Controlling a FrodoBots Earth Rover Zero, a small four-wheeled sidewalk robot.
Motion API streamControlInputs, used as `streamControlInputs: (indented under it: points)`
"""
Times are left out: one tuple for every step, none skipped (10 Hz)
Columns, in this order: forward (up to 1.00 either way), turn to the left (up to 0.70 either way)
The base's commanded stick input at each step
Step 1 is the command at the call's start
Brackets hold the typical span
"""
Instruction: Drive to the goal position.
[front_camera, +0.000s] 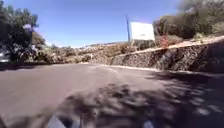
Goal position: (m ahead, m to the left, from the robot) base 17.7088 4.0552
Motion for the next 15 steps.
streamControlInputs:
  points:
    - [0.70,0.00]
    - [0.70,0.00]
    - [0.70,0.00]
    - [0.70,0.00]
    - [0.70,0.00]
    - [0.70,0.00]
    - [0.70,0.08]
    - [0.70,0.28]
    - [0.70,0.28]
    - [0.70,0.22]
    - [0.70,0.04]
    - [0.70,0.00]
    - [0.70,0.00]
    - [0.70,0.00]
    - [0.70,0.00]
